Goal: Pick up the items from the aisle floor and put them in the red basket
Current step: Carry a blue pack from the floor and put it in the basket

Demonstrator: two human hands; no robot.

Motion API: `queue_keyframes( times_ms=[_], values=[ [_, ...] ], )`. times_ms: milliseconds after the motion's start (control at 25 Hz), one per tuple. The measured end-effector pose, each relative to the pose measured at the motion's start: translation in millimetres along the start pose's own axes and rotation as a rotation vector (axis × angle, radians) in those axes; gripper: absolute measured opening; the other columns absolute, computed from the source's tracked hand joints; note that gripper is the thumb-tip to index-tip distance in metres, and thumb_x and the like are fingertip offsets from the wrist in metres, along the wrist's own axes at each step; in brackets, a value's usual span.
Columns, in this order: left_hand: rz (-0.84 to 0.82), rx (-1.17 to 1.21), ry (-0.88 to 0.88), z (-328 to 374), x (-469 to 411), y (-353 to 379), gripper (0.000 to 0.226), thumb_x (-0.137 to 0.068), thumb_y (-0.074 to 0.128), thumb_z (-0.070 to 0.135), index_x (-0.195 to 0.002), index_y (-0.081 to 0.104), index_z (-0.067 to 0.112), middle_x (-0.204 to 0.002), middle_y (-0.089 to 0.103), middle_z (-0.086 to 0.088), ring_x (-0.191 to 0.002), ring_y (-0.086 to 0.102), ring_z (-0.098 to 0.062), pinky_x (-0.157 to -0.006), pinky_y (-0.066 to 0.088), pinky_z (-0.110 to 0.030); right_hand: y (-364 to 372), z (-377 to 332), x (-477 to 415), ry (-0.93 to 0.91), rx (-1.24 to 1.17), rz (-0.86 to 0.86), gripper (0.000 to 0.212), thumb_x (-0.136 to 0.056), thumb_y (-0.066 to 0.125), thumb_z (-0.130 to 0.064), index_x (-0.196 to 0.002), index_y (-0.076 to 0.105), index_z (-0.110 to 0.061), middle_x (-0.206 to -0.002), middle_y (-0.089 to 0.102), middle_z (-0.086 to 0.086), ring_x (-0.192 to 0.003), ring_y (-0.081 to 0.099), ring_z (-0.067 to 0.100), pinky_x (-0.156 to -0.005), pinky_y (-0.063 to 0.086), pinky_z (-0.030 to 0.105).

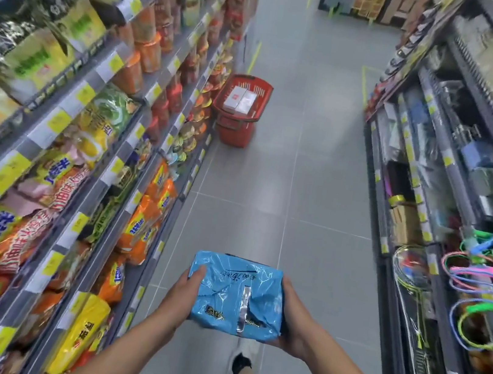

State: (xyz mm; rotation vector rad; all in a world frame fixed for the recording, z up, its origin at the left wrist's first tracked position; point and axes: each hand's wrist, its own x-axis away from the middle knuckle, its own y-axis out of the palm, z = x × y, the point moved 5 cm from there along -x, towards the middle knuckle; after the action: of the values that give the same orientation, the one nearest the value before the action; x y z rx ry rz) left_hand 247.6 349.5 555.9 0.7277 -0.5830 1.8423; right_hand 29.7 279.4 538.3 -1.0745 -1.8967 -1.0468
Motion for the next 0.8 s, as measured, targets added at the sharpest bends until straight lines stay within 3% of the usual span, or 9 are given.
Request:
queue_keyframes(
  times_ms=[80, 280, 480, 800],
  values=[
    [-0.008, 0.001, -0.004, 34.8, -33.9, 17.7, 0.042, -0.104, 0.041, 0.052, -0.129, 0.061, 0.026, -0.107, 0.078, 0.0, -0.091, 0.077, -0.021, -0.075, 0.061, -0.039, -15.6, -44.7, -15.1, -0.005, 0.019, 0.02, 0.081, -0.088, 0.038, -0.086, -0.128, 0.071, -0.023, -0.123, 0.075, 0.009, -0.113, 0.073, 0.031, -0.102, 0.056, 0.053],
    [0.012, 0.009, -0.03, 117.5, -101.4, 47.3, 0.042, -0.105, 0.038, 0.053, -0.126, 0.061, 0.025, -0.105, 0.078, -0.002, -0.089, 0.077, -0.021, -0.069, 0.06, -0.035, -42.6, -152.6, -53.8, 0.02, 0.055, 0.049, 0.081, -0.089, 0.036, -0.085, -0.128, 0.071, -0.023, -0.12, 0.077, 0.009, -0.11, 0.074, 0.03, -0.094, 0.059, 0.048],
    [0.044, 0.073, -0.034, 182.4, -167.1, 44.7, 0.041, -0.105, 0.037, 0.052, -0.127, 0.06, 0.026, -0.105, 0.078, -0.003, -0.086, 0.077, -0.022, -0.064, 0.059, -0.033, -39.3, -250.2, -100.8, 0.039, 0.113, 0.029, 0.081, -0.09, 0.038, -0.084, -0.125, 0.072, -0.02, -0.118, 0.077, 0.011, -0.11, 0.074, 0.032, -0.098, 0.058, 0.052],
    [-0.012, 0.101, -0.062, 305.9, -310.5, 10.3, 0.046, -0.104, 0.035, 0.057, -0.131, 0.059, 0.027, -0.11, 0.077, -0.003, -0.089, 0.077, -0.022, -0.063, 0.06, -0.032, -15.0, -401.8, -204.7, 0.051, 0.106, 0.02, 0.094, -0.072, 0.049, -0.097, -0.129, 0.072, -0.026, -0.127, 0.073, 0.01, -0.117, 0.07, 0.033, -0.105, 0.053, 0.056]
  ],
)
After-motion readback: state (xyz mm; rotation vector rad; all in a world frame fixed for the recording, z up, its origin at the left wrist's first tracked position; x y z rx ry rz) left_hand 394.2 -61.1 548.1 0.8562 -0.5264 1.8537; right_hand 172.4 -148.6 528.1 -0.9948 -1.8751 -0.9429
